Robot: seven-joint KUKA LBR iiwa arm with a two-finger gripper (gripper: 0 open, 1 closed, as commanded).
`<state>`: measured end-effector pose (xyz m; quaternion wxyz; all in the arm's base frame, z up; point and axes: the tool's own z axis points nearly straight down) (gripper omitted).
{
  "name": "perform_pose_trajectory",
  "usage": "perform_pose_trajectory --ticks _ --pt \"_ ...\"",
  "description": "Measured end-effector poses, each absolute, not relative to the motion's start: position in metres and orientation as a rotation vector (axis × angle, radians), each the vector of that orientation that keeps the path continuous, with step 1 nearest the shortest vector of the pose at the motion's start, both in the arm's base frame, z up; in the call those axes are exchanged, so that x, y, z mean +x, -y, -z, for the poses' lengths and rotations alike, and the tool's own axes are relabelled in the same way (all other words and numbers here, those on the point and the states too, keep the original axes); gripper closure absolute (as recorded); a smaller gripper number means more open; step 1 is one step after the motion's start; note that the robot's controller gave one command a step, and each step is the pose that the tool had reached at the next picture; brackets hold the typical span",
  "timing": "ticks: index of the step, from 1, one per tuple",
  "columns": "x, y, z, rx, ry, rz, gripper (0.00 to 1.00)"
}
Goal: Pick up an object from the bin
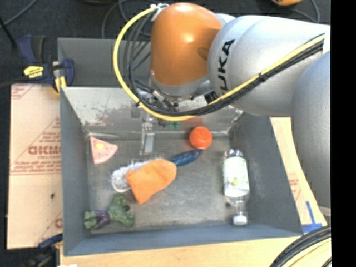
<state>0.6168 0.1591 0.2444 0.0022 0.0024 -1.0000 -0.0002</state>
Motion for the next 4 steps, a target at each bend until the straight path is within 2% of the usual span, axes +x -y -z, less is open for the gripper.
perform_pose_trajectory --ticks 1,2,3,4 --pt "0.618 -0.158 -0.250 0.003 3.146 0.002 0.00" --pt "0.609 -0.165 -0.199 0.095 3.147 0.002 0.00" --pt "0.600 -0.164 -0.162 0.361 3.125 0.000 0.00" --pt "0.599 -0.116 -0.139 0.401 3.124 0.004 0.00"
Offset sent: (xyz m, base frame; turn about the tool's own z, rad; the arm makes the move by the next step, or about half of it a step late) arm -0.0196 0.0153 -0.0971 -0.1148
